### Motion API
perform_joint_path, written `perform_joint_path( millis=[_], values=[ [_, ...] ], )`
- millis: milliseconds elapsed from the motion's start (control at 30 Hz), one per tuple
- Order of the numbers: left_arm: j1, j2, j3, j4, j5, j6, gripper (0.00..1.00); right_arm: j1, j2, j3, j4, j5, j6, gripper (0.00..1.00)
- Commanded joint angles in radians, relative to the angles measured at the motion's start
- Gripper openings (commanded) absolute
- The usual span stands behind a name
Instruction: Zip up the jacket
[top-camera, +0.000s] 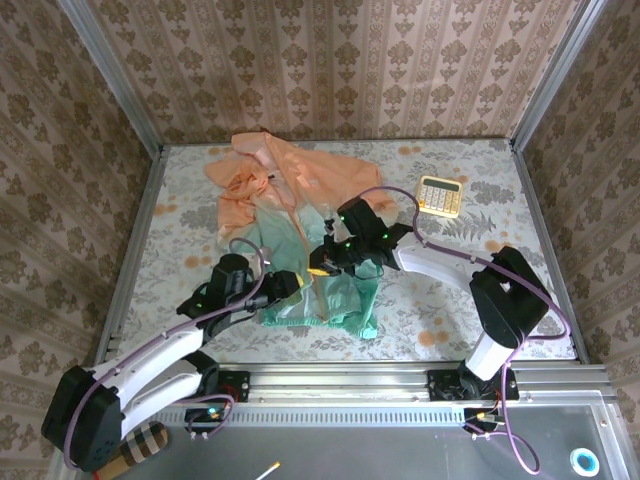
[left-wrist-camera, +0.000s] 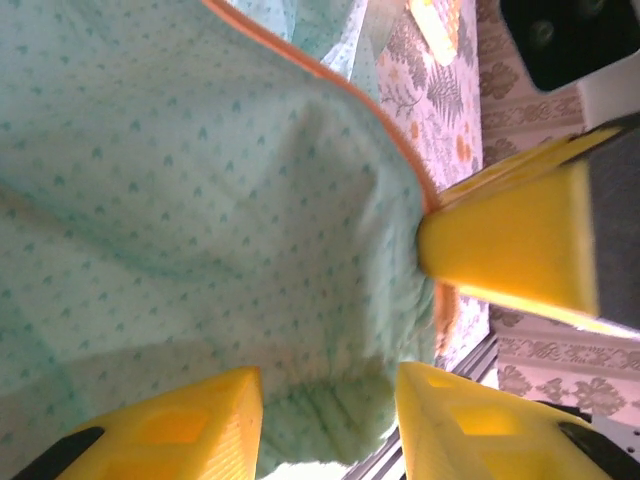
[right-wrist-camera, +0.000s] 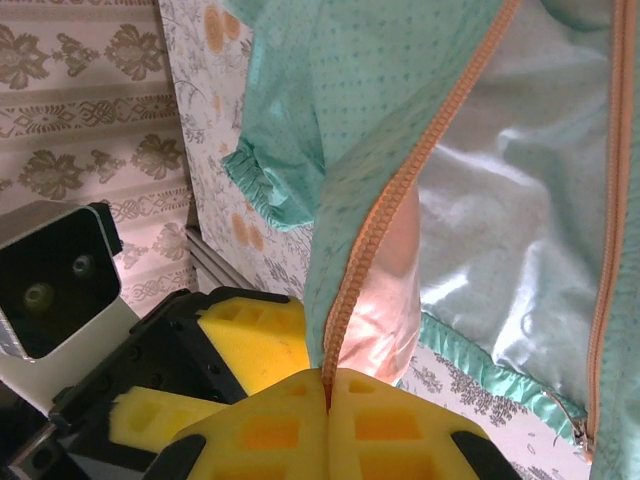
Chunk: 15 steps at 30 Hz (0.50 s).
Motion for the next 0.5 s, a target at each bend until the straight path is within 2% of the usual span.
perform_joint_path(
  millis=[0,200,467],
  values=[
    [0.003,-0.002,-0.01,0.119,0.035,-0.057,0.39,-0.001,0.006,-0.042,0.07,-0.034,0.062,0.0],
    [0.005,0.01,-0.026,0.175,0.061,-0.083,0.35,-0.001,-0.008,-0.055,0.077,-0.027,0.067,0.0],
    [0.003,0.017,-0.048,0.178,0.048,-0.102,0.37,-0.001,-0.008,-0.058,0.1,-0.033,0.082,0.0]
  ],
)
